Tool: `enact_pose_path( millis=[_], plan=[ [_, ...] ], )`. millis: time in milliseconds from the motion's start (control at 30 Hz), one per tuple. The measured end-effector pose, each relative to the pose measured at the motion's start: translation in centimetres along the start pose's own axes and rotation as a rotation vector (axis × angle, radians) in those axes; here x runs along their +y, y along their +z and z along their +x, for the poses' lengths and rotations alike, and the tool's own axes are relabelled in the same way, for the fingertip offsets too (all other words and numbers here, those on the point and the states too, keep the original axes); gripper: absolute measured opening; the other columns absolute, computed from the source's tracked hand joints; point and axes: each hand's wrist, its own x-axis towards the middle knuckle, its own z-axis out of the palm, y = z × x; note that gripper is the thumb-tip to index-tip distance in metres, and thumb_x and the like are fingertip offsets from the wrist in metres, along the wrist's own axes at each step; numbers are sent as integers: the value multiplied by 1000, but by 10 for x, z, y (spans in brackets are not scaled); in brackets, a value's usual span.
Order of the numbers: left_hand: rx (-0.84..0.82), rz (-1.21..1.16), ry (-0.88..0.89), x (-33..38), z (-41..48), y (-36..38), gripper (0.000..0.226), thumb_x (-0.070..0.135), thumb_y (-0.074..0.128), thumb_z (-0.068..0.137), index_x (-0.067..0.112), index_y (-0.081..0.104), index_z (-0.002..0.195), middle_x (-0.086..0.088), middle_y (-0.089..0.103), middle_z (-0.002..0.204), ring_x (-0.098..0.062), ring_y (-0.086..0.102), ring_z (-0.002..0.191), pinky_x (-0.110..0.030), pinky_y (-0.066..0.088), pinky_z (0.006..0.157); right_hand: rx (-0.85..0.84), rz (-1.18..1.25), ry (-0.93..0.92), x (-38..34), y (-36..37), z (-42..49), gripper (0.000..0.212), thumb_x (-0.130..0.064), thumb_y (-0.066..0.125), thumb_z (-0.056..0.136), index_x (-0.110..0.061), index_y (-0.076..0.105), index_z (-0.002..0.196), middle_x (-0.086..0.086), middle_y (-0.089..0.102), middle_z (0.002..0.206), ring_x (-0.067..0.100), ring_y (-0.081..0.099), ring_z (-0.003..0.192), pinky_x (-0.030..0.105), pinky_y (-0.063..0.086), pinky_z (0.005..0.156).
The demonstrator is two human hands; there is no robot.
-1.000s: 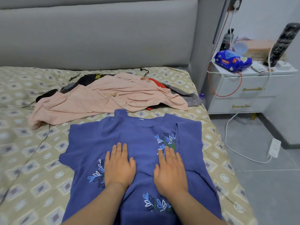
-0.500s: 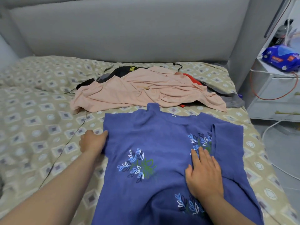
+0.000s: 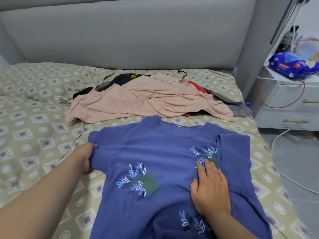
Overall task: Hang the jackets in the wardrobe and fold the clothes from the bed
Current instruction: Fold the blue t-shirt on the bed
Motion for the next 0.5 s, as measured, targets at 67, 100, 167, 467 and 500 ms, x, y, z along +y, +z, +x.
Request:
enact_pose_path(
  millis=[67, 100, 167, 467, 500],
  plan=[
    [-21, -21, -40, -2, -3, -6, 19, 14, 50, 98, 10, 58, 115, -10, 65, 89, -28, 61, 75, -36, 54, 49, 3, 2, -4, 0, 0, 0, 65, -40, 35, 79, -13, 65, 130, 12, 58, 139, 29, 55, 130, 40, 24, 110],
    [-41, -26, -54, -1, -7, -5, 20, 17, 52, 97, 9, 60, 113, -10, 67, 91, -28, 62, 78, -38, 54, 56, -1, 8, -4, 1, 0, 0, 65, -40, 34, 80, -13, 65, 131, 12, 58, 140, 29, 53, 131, 40, 24, 111],
    [-108, -63, -36, 5, -20, 6, 16, 18, 54, 95, 10, 65, 102, -9, 71, 90, -27, 66, 81, -39, 52, 66, -4, 19, -8, 1, 1, -1, 66, -40, 33, 80, -14, 63, 133, 12, 56, 142, 29, 51, 133, 40, 23, 112],
    [-153, 590, 754, -15, -69, 107, 26, 30, 59, 93, 8, 55, 80, -8, 62, 79, -26, 61, 78, -33, 45, 67, 9, 45, -7, 1, 2, 0, 64, -40, 35, 81, -14, 63, 132, 12, 57, 141, 28, 52, 132, 40, 22, 111],
    [-79, 748, 894, -23, -64, 107, 29, 38, 53, 92, 11, 59, 86, -5, 66, 89, -28, 62, 91, -35, 44, 74, 7, 46, -8, 2, 2, 0, 64, -40, 35, 81, -14, 63, 133, 12, 56, 142, 29, 52, 132, 40, 22, 111]
  ],
)
